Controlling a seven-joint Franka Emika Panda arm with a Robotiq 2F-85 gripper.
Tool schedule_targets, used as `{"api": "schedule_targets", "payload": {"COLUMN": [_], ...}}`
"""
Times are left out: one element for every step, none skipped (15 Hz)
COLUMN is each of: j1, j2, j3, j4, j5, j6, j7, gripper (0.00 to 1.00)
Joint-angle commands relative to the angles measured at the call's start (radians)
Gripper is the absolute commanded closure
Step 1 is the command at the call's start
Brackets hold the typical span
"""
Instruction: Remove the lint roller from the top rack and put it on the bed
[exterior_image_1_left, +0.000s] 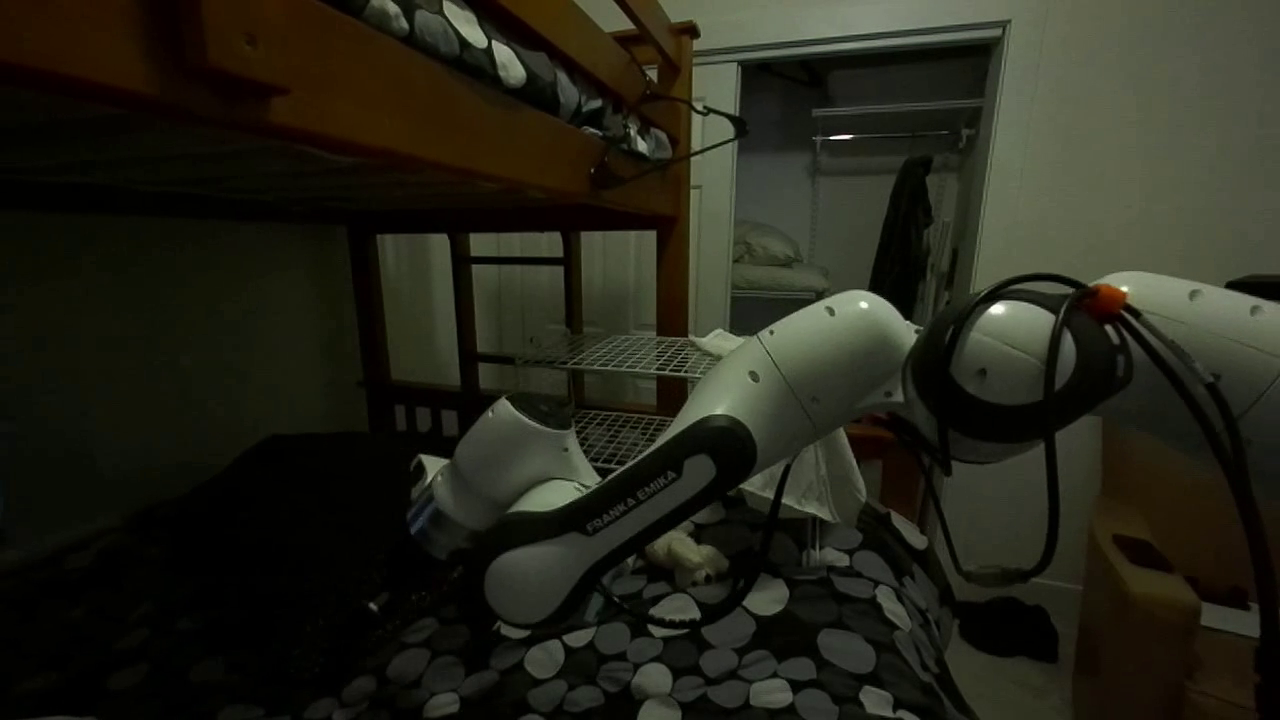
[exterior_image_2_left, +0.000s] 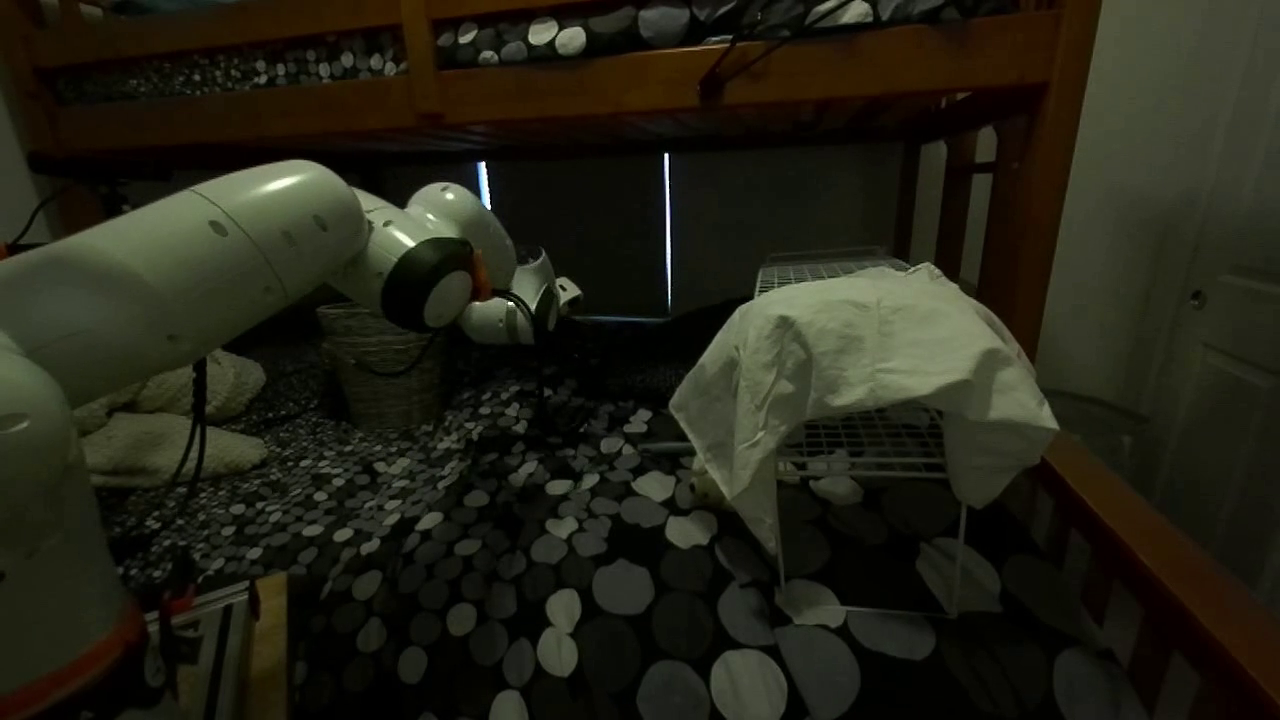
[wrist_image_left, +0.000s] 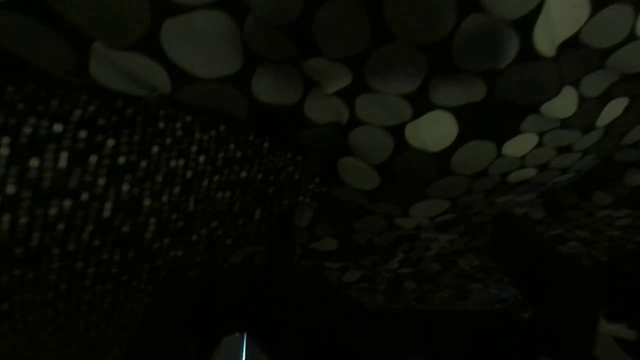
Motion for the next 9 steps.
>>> {"api": "schedule_targets", "payload": {"j1": [-0.012, -0.025, -0.04, -0.053, -0.062, -0.1, -0.103, -0.126, -0.125], "j2": [-0.025, -0.06, -0.093, -0.121, -0.14, -0.148, -0.192, -0.221, -0.264], "j3": [-0.008, -0.02, -0.027, -0.029, -0.03, 0.041, 0.033, 0.052, 0.038], "j4": [-0.034, -0.065, -0.09, -0.112, -0.13, -0.164, -0.227, -0.296, -0.364], "j5": [0.0, -0.001, -0.001, -0.001, -0.001, 0.038, 0.042, 0.05, 0.039], "j6": [-0.023, -0.044, -0.062, -0.073, -0.078, -0.141, -0.211, -0.223, -0.248], "j7": [0.029, 0.055, 0.067, 0.073, 0.077, 0.017, 0.041, 0.057, 0.12], "gripper": [0.0, 0.0, 0.0, 0.0, 0.0, 0.0, 0.0, 0.0, 0.0]}}
